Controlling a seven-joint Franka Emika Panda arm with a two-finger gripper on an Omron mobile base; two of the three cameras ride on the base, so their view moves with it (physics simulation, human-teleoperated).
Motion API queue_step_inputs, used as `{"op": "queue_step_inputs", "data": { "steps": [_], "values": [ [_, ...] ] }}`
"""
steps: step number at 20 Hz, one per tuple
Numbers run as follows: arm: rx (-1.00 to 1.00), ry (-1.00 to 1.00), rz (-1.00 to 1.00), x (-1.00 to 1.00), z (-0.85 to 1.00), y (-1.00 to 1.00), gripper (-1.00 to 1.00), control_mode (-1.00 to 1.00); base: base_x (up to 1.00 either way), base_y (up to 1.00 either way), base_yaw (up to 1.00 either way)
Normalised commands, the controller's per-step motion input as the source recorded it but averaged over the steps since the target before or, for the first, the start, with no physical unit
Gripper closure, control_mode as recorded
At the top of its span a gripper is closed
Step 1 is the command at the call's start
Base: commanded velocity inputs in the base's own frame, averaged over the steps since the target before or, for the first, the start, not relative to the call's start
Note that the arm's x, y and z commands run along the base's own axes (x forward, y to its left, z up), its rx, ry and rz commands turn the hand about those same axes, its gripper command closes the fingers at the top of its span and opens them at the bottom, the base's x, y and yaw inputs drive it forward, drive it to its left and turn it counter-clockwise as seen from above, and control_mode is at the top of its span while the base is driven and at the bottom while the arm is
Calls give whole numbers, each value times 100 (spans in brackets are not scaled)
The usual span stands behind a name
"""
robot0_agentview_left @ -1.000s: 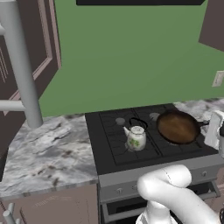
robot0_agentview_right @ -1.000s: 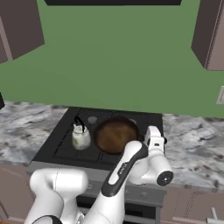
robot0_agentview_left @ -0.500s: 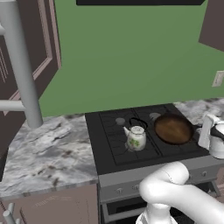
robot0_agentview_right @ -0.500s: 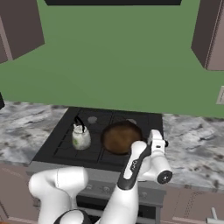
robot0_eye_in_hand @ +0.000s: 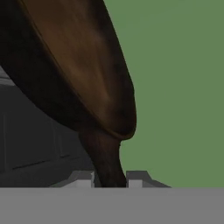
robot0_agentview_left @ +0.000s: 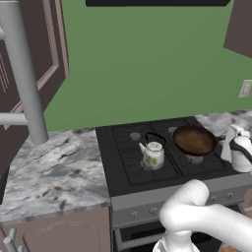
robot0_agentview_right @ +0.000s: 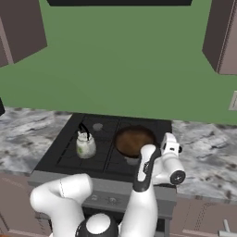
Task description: Pick the pan from the cabinet and place it on the stove. Then turn on the stove burner for the pan.
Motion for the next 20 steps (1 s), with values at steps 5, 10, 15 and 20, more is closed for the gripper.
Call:
{"op": "queue_step_inputs", "data": {
  "steps": [5, 10, 15, 20],
  "values": [
    [0, 1, 0, 5, -28, -18, 100, -100, 0, 0, 0],
    [-3, 0, 0, -16, -26, -4, 100, -100, 0, 0, 0],
    [-6, 0, 0, -3, -33, 0, 100, -100, 0, 0, 0],
    [-5, 0, 0, 0, -30, -1, 100, -100, 0, 0, 0]
  ]
}}
